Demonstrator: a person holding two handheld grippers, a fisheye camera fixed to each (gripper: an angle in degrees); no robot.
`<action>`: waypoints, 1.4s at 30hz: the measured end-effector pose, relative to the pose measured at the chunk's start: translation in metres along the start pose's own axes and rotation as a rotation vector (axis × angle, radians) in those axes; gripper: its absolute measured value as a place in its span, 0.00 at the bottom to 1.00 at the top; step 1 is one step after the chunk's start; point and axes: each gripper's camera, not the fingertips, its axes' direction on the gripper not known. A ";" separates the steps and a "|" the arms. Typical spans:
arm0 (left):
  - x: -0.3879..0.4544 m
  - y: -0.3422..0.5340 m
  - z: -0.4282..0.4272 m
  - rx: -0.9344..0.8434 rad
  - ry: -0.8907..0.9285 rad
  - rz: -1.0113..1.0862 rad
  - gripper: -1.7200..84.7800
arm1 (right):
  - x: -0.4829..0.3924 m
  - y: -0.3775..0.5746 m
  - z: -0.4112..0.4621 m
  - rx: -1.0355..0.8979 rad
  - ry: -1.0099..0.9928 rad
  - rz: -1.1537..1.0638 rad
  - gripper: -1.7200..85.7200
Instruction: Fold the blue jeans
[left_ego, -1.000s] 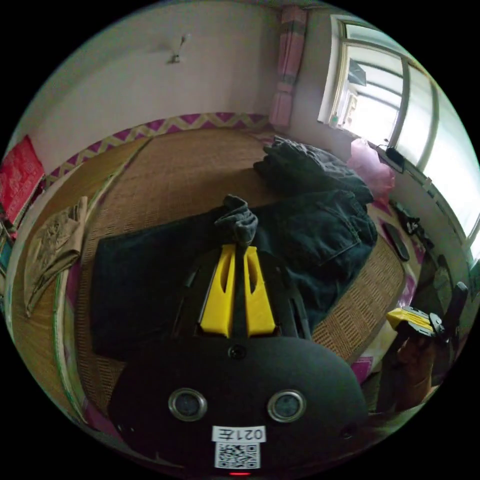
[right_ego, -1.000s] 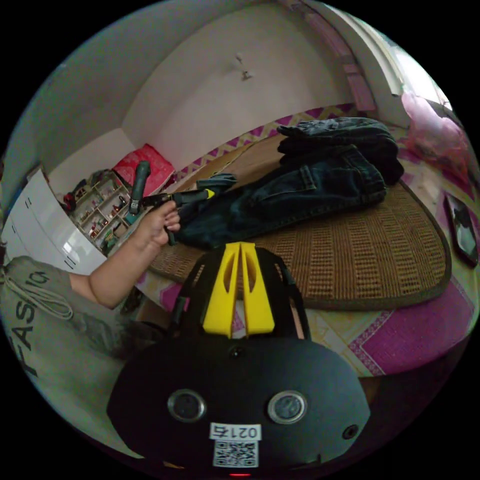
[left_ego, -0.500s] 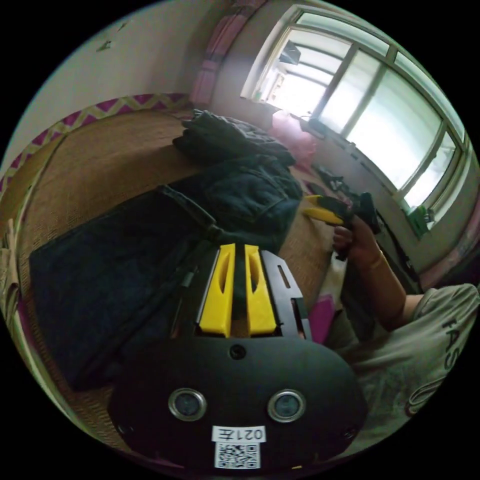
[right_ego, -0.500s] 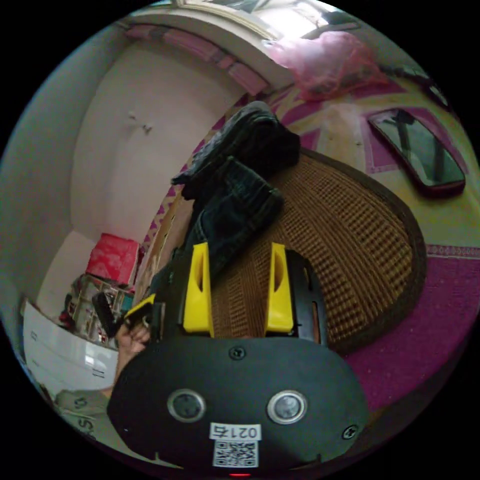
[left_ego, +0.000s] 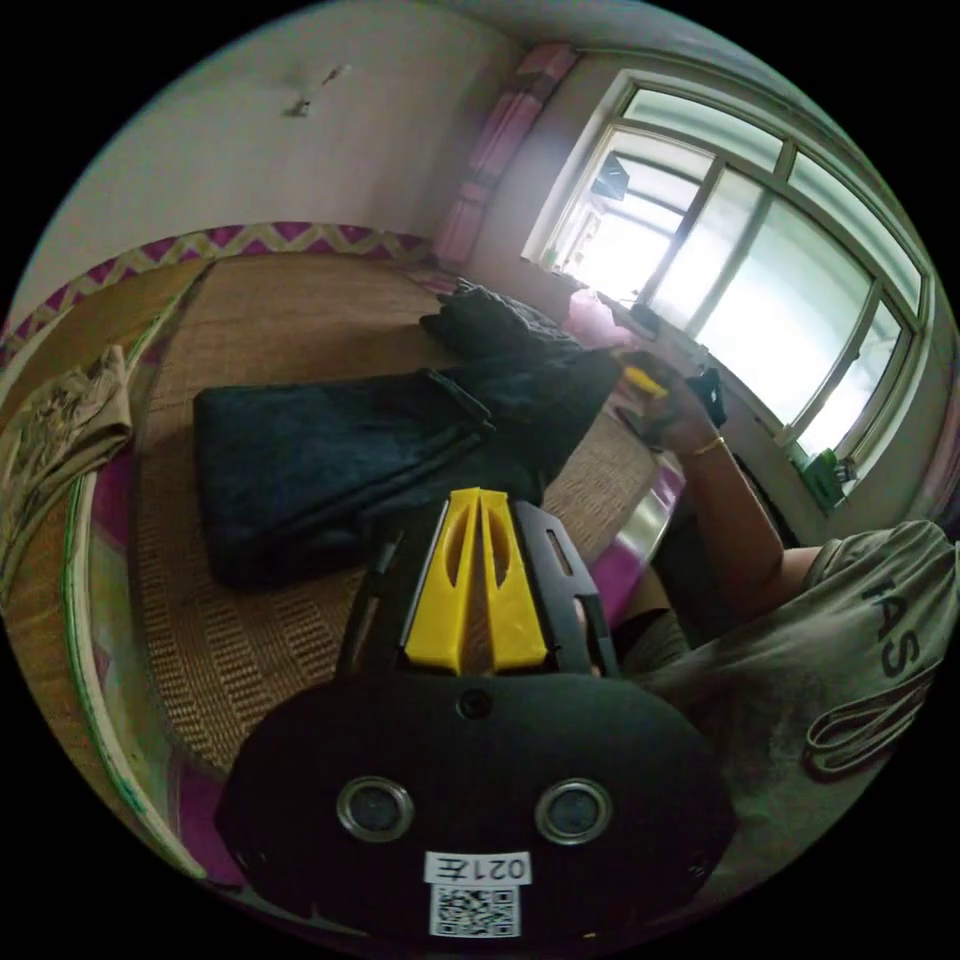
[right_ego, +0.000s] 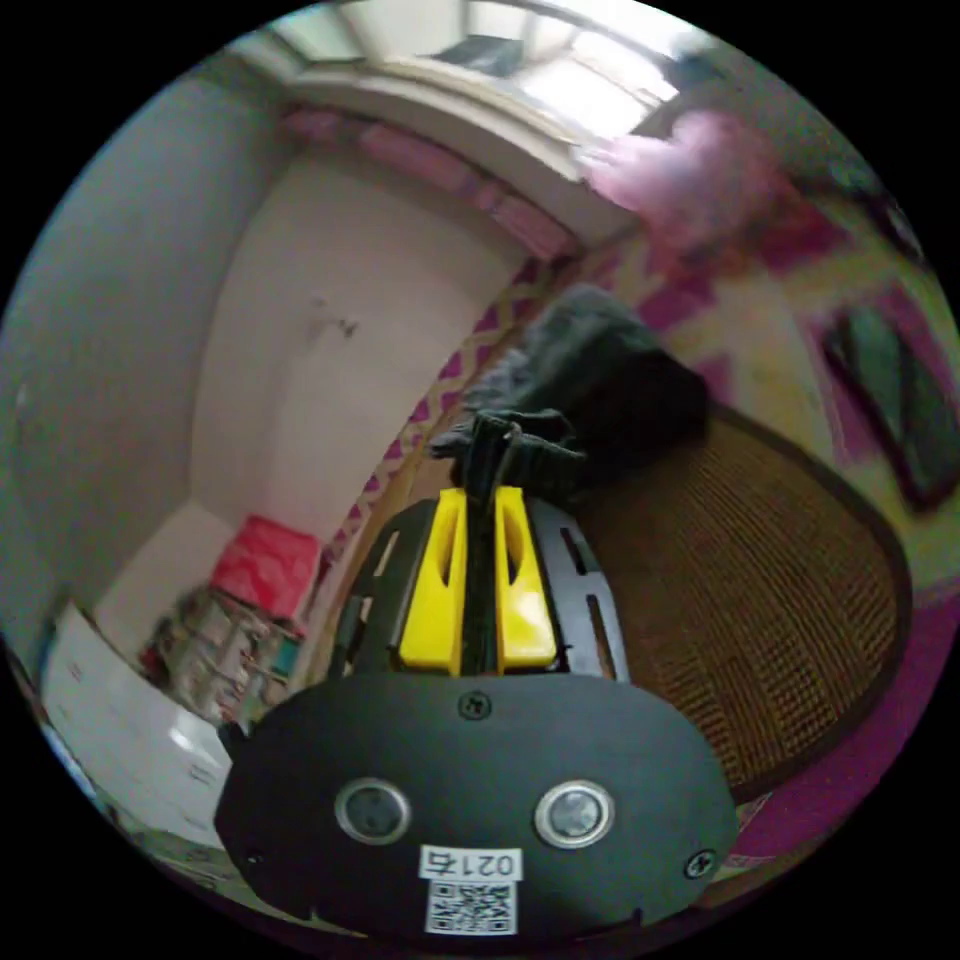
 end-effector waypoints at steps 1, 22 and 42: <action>-0.009 0.006 -0.010 0.011 0.005 -0.019 0.01 | -0.060 0.014 0.007 -0.002 0.020 -0.153 0.08; -0.130 0.034 -0.121 0.055 -0.198 -0.261 0.01 | -0.351 0.589 0.384 -0.547 0.134 -1.232 0.08; -0.218 -0.133 -0.153 0.168 -0.237 -0.314 0.01 | -0.194 0.454 0.304 -0.556 0.046 -0.963 0.11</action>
